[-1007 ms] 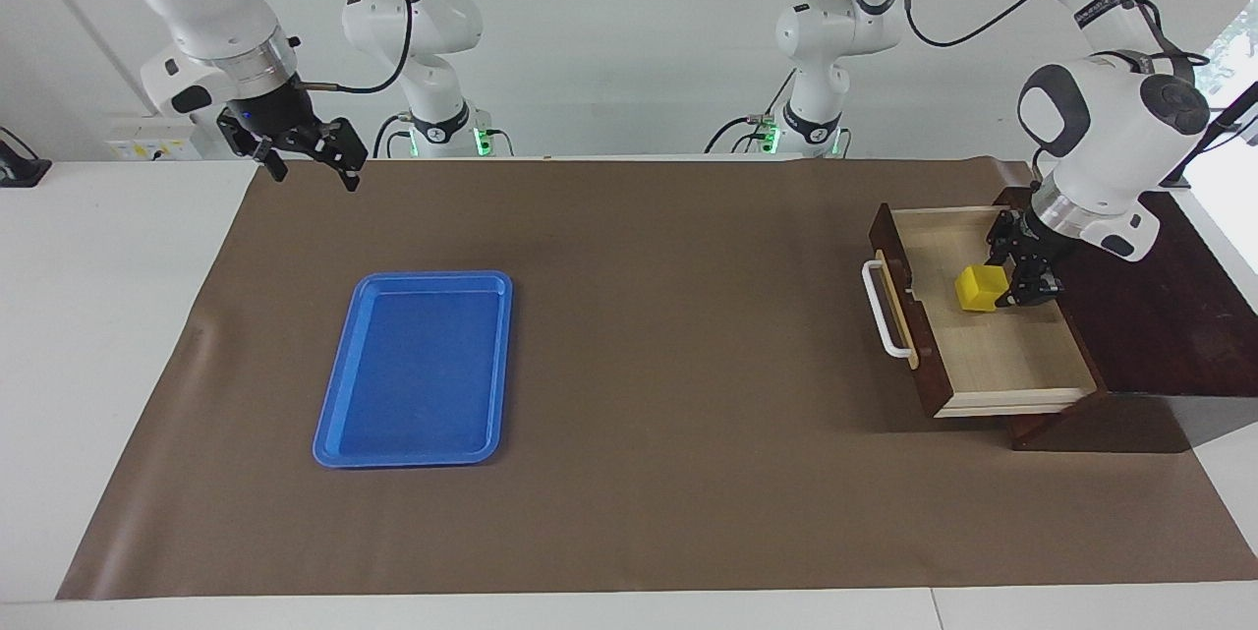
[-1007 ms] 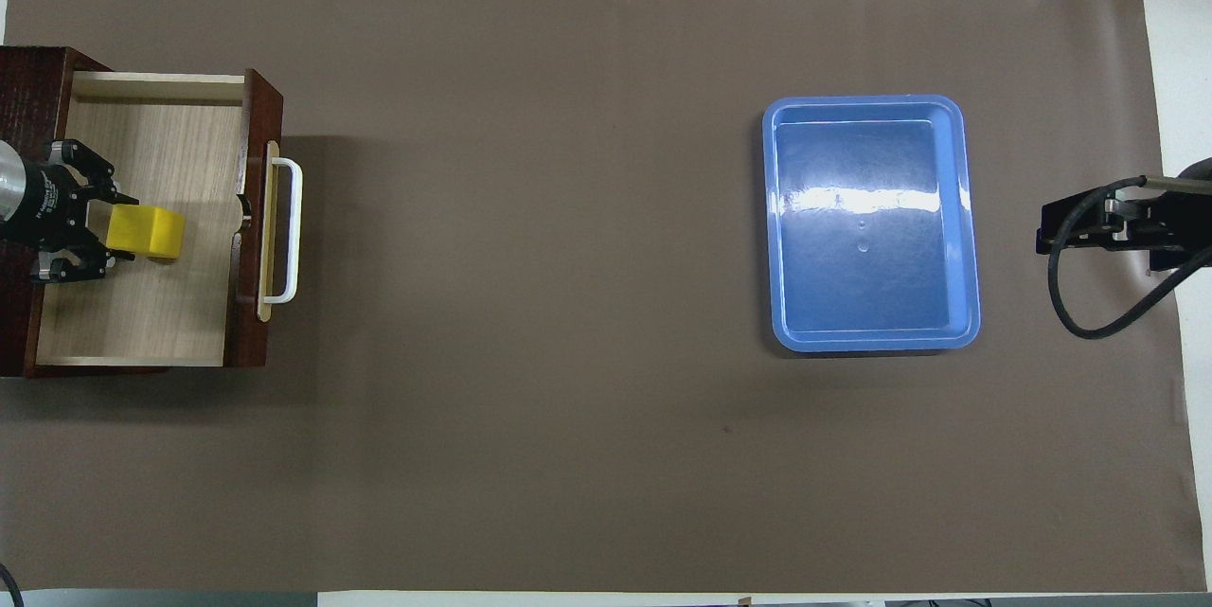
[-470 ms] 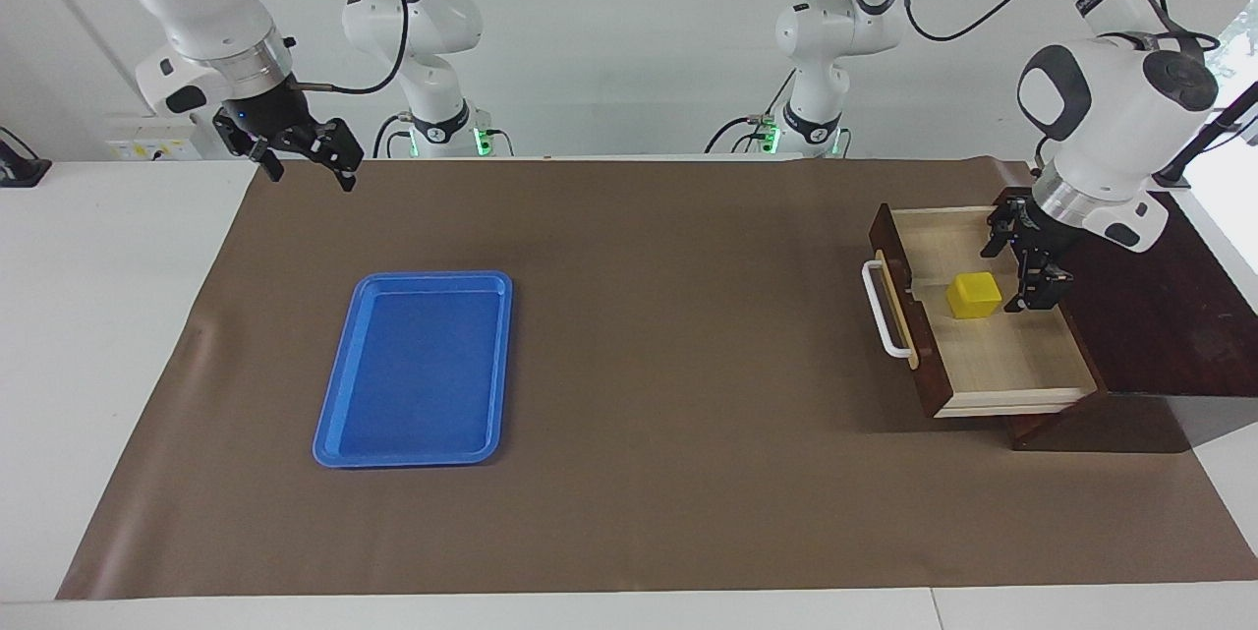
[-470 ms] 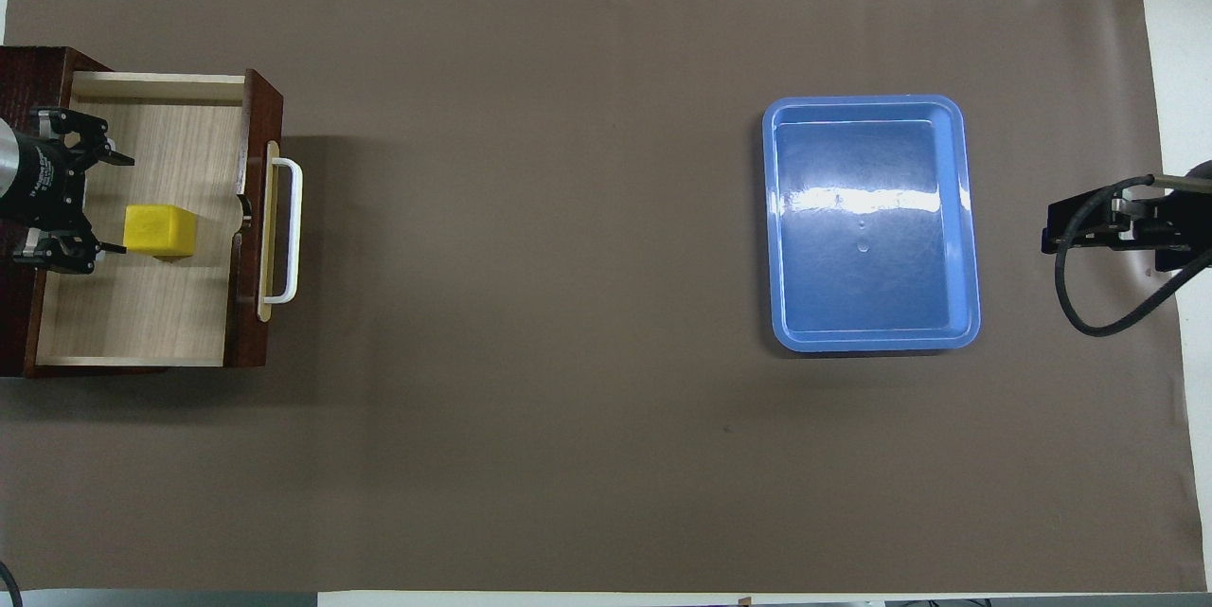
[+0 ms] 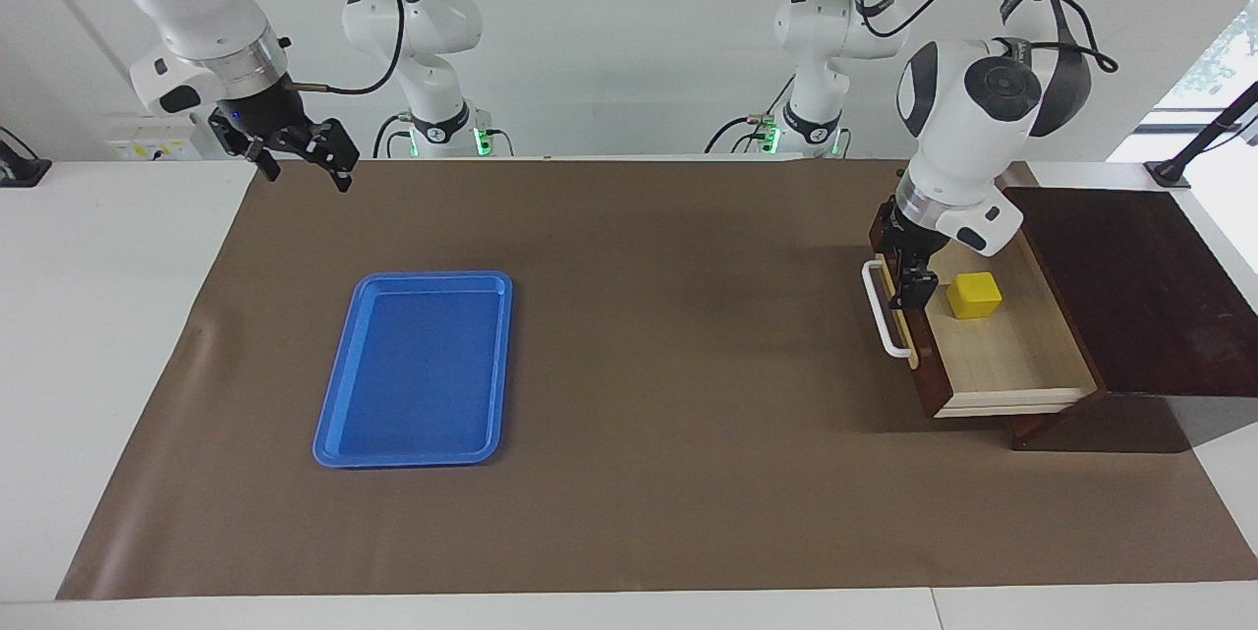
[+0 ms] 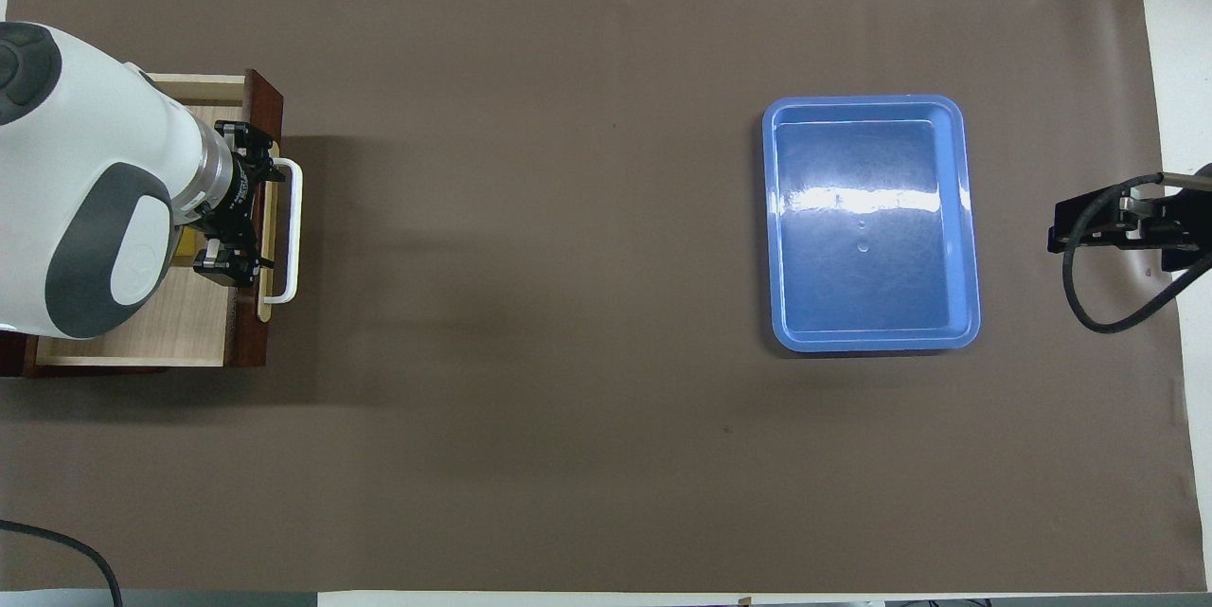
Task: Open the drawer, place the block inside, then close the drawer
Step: 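Push the drawer closed with the left gripper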
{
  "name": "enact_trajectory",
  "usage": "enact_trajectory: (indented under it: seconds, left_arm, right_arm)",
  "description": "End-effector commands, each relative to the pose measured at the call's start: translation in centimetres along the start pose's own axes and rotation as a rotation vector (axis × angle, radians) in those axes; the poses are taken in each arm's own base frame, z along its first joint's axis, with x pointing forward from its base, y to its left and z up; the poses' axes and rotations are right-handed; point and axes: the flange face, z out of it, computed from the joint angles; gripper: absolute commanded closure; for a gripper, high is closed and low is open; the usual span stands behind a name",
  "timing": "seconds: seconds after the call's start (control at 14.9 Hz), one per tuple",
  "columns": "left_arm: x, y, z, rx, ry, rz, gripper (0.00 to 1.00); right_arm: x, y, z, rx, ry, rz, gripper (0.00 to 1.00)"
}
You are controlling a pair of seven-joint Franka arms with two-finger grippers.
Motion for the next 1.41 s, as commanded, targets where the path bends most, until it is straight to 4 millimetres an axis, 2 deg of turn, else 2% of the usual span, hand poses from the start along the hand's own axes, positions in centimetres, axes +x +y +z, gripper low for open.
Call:
enact_trajectory:
  seconds: [0.0, 0.13, 0.47, 0.54, 0.74, 0.94, 1.21, 1.34]
  left_arm:
    - [0.9, -0.6, 2.4, -0.017, 0.038, -0.004, 0.00]
    - [1.6, -0.6, 3.3, -0.032, 0.060, 0.006, 0.00]
    - [6.4, 0.4, 2.9, -0.042, 0.067, -0.013, 0.00]
    - [7.8, 0.9, 2.2, -0.049, 0.068, -0.035, 0.00]
    - [10.5, 1.1, 1.0, -0.060, 0.070, -0.045, 0.00]
    - [14.1, 0.9, -0.7, -0.053, 0.074, -0.021, 0.00]
    - [18.8, -0.3, -0.1, -0.044, 0.073, -0.008, 0.00]
    - [20.3, -1.3, 0.8, -0.029, 0.071, 0.031, 0.00]
  right_arm:
    - [-0.1, 0.6, 0.0, -0.014, 0.018, -0.018, 0.00]
    - [-0.2, 0.6, 0.0, -0.014, 0.016, -0.018, 0.00]
    - [-0.1, 0.5, 0.0, -0.014, 0.020, -0.016, 0.00]
    - [-0.1, 0.5, 0.0, -0.013, 0.023, -0.016, 0.00]
    - [0.0, 0.4, -0.1, -0.012, 0.030, -0.017, 0.00]
    - [0.0, 0.4, -0.1, -0.012, 0.032, -0.017, 0.00]
    - [0.1, 0.5, -0.1, -0.011, 0.033, -0.014, 0.00]
    - [0.1, 0.5, -0.1, -0.010, 0.038, -0.015, 0.00]
